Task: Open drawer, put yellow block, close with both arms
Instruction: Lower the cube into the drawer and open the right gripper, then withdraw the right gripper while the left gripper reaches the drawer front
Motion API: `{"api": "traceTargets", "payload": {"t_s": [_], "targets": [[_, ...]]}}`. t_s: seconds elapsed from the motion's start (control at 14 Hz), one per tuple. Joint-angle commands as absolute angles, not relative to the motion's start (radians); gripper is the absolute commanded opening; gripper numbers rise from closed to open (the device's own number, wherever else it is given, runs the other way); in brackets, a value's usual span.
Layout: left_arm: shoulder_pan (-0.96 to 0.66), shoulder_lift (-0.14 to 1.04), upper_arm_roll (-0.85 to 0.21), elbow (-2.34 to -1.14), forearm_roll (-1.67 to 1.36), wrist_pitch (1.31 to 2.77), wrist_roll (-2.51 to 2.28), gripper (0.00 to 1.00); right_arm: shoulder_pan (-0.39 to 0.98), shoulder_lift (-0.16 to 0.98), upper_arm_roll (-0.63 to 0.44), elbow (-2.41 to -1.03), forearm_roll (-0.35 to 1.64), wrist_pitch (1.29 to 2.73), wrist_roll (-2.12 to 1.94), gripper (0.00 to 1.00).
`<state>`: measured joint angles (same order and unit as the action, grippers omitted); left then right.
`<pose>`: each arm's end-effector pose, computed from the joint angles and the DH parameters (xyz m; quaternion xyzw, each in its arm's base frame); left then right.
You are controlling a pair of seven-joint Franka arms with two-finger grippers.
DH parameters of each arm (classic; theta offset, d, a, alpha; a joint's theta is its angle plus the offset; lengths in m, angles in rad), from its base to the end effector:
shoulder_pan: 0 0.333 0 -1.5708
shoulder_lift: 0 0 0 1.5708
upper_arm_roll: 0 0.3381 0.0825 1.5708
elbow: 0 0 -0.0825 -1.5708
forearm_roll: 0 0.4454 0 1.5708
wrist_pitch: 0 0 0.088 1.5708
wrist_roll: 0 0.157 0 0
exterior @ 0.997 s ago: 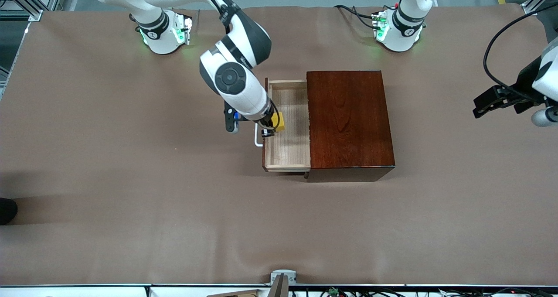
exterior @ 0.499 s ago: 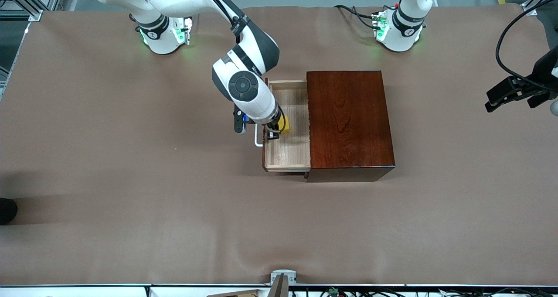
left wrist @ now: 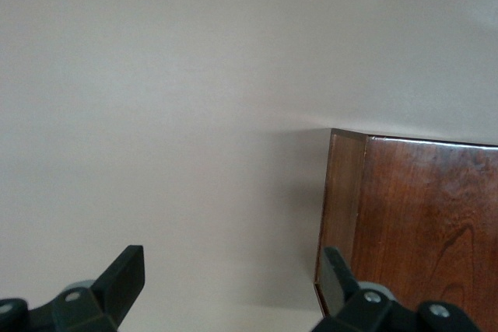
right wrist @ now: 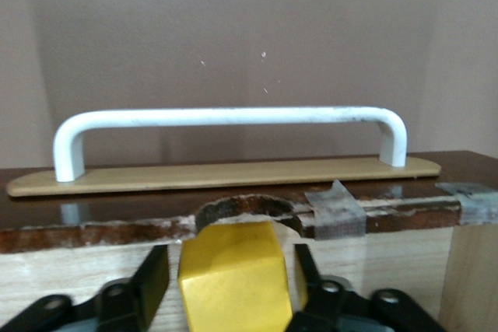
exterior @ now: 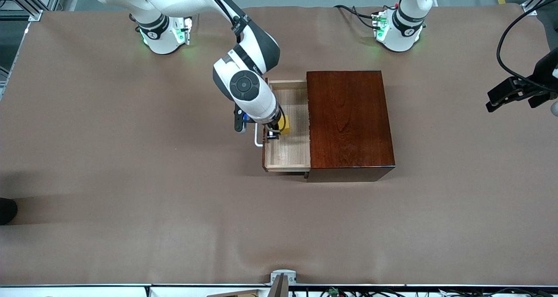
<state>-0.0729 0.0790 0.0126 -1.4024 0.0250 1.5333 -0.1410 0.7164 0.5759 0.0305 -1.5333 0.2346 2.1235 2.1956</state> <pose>0.6403 -0.0350 0.6333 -0.9987 -0.0411 -0.0271 0.0103 0.5527 0.5358 0.2609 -0.7011 0.7047 0.1071 0.0177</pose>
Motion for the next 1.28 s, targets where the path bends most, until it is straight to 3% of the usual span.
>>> {"api": "traceTargets", "payload": {"t_s": [0.0,0.64,1.21], "targets": [[-0.063,0.067,0.005,-1.416,0.035,1.529,-0.115,1.00,0.707,0.575,0.020,-1.453,0.212,2.039,2.204,1.00],[-0.066,0.064,-0.002,-1.413,0.023,1.532,-0.115,1.00,0.533,0.566,0.026,-1.206,0.215,1.715,2.054,1.00],[-0.233,0.156,-0.087,-1.381,0.031,1.537,-0.277,1.00,0.358,0.511,0.020,-1.200,0.210,1.572,1.643,1.00]]}}
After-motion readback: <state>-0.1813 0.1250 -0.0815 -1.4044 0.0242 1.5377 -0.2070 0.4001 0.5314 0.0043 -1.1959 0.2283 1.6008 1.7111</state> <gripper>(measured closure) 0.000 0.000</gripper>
